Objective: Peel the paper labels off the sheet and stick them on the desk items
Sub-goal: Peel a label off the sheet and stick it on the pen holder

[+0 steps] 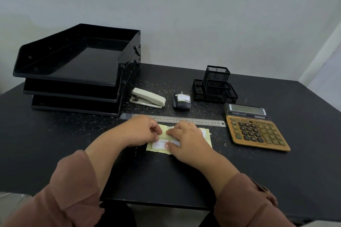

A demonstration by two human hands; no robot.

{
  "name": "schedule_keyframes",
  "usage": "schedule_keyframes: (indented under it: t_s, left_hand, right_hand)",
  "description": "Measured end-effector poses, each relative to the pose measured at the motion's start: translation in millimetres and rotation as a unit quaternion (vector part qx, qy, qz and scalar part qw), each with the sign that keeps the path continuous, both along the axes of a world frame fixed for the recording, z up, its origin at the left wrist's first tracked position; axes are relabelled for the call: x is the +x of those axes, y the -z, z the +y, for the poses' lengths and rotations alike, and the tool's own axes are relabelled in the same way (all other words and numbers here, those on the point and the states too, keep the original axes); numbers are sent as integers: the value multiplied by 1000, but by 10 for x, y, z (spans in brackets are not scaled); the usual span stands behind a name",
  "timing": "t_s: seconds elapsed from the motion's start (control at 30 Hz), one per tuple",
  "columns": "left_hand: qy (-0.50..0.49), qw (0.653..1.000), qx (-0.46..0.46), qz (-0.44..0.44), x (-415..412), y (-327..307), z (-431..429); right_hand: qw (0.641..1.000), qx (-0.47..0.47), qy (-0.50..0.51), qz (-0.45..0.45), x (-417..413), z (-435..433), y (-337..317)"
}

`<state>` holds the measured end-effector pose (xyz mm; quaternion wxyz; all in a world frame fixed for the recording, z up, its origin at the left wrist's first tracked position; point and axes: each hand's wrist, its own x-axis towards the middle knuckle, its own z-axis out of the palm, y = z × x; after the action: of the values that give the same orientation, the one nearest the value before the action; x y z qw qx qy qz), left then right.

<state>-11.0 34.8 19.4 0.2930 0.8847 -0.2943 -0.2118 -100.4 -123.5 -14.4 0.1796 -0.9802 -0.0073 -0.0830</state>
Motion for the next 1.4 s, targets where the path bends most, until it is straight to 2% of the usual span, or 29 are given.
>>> schedule_keyframes:
  t_s: [0.07,0.2,0.37,0.6,0.77,0.87,0.93,1.0,1.13,1.4]
  left_hand:
    - [-7,1000,10,-13,-27,-3,-16]
    - [-10,994,53,-98,-80,0,-55]
    - [16,988,67,-135,-114,38,-70]
    - [-2,999,41,-25,-63,5,-41]
    - [19,999,34,-10,-74,-10,-36]
    - [27,998,37,-36,-88,0,-56]
    - [27,998,19,-53,-83,-11,-64]
    - [27,999,-11,-34,-75,-24,-63]
    - [10,996,-77,35,-72,-33,-23]
    - [21,987,-131,92,-53,-52,13]
  right_hand:
    - [1000,0,0,-1,0,-2,2]
    - [1000,-2,0,-1,3,1,7]
    - [1000,-3,-3,-5,-4,-5,8]
    - [1000,-4,-4,1,-11,-6,2]
    - [1000,7,0,3,-15,4,-18]
    - [1000,12,2,3,-27,12,-28]
    - [1000,18,2,2,-40,21,-41]
    - [1000,29,3,4,-43,23,-58]
    - [997,69,13,25,-50,13,-90]
    - [979,193,35,61,-64,9,-170]
